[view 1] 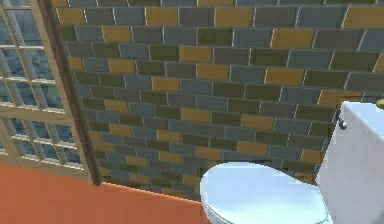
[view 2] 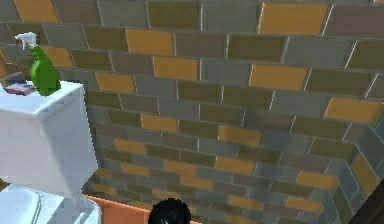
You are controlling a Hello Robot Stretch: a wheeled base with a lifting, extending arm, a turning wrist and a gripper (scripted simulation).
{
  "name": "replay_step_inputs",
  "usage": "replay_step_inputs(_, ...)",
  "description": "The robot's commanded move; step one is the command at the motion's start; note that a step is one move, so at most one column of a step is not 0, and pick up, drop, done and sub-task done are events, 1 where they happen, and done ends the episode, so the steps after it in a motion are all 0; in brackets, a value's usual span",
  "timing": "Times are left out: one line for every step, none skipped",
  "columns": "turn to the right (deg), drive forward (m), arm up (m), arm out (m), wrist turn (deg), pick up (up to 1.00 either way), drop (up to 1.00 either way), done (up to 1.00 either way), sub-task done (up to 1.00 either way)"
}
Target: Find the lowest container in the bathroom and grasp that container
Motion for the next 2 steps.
replay_step_inputs(0.0, 0.00, 0.00, 0.00, 18.0, 0.00, 0.00, 0.00, 0.00)
replay_step_inputs(0.0, 0.00, -0.30, 0.00, 0.0, 0.00, 0.00, 0.00, 0.00)
